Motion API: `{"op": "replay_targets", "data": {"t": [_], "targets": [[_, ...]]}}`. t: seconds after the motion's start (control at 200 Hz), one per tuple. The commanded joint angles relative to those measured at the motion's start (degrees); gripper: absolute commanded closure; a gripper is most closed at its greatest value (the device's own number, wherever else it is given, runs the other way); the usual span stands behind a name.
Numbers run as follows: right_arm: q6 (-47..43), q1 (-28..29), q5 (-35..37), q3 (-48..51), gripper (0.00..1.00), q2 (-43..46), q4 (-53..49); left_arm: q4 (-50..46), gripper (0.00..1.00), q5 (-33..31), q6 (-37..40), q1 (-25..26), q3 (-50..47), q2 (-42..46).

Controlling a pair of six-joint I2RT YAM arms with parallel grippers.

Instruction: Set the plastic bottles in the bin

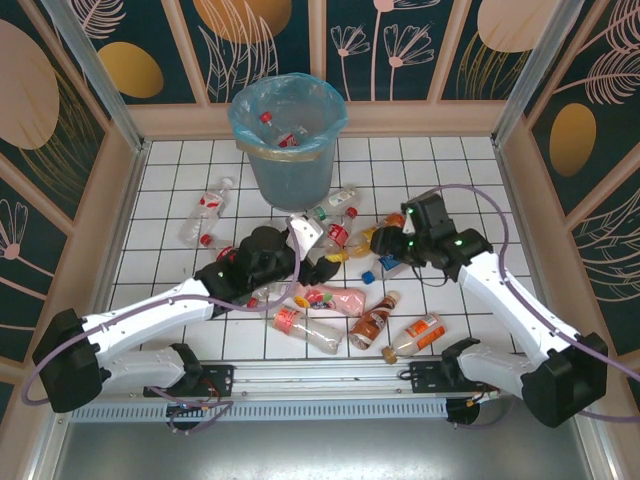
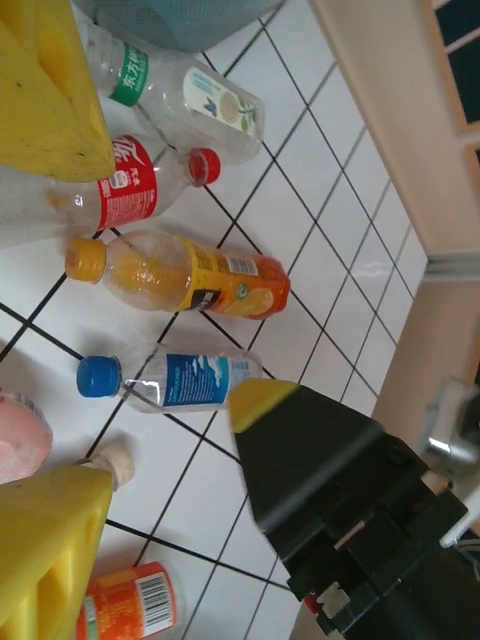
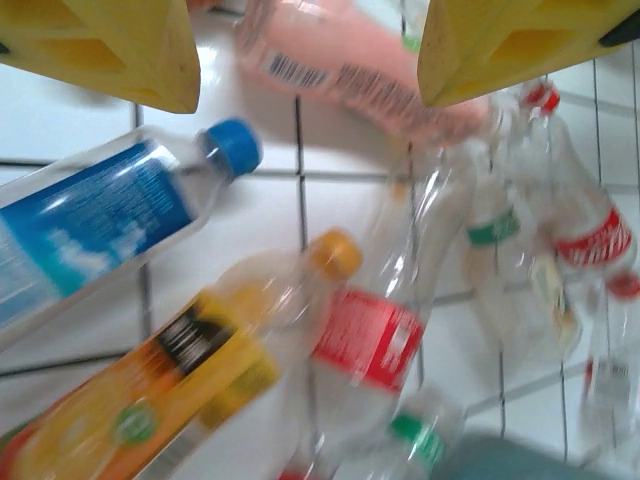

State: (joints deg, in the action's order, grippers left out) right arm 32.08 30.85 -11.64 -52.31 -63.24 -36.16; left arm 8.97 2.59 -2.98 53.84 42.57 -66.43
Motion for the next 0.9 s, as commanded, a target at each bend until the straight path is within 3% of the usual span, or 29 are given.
{"op": "replay_targets", "data": {"t": [0.0, 0.1, 0.205, 0.295, 0.355, 0.556, 0.891], "targets": [[-2.1, 7.9, -2.0, 0.2, 0.40, -0.3, 1.5, 5.1, 0.25, 0.8, 3.4, 0.3, -5.3, 3.3], [-6.4, 14.8, -4.0, 0.4, 0.40, -2.4, 5.6, 2.0, 0.25, -5.1, 0.8, 0.3, -5.0, 3.4], [-10.5, 22.6, -0.9, 0.1, 0.41, -4.6, 9.1, -4.9, 0.21, -17.7, -7.6, 0.3, -2.3, 4.1], [-13.3, 27.7, 2.2, 0.3, 0.40, -7.1, 11.7, -12.1, 0.17, -32.2, -18.4, 0.2, -1.1, 7.4], [-15.1, 30.7, 2.6, 0.8, 0.39, -8.8, 14.0, -15.8, 0.16, -36.7, -22.2, 0.2, -0.9, 10.6], [-17.7, 39.0, 5.0, 2.1, 0.34, -14.4, 19.3, -23.3, 0.17, -42.5, -27.8, -0.1, 1.0, 18.6], [-21.6, 44.2, 10.2, -3.6, 0.28, -27.2, 13.0, -25.2, 0.16, -40.4, -27.8, -5.3, 2.8, 20.3]]}}
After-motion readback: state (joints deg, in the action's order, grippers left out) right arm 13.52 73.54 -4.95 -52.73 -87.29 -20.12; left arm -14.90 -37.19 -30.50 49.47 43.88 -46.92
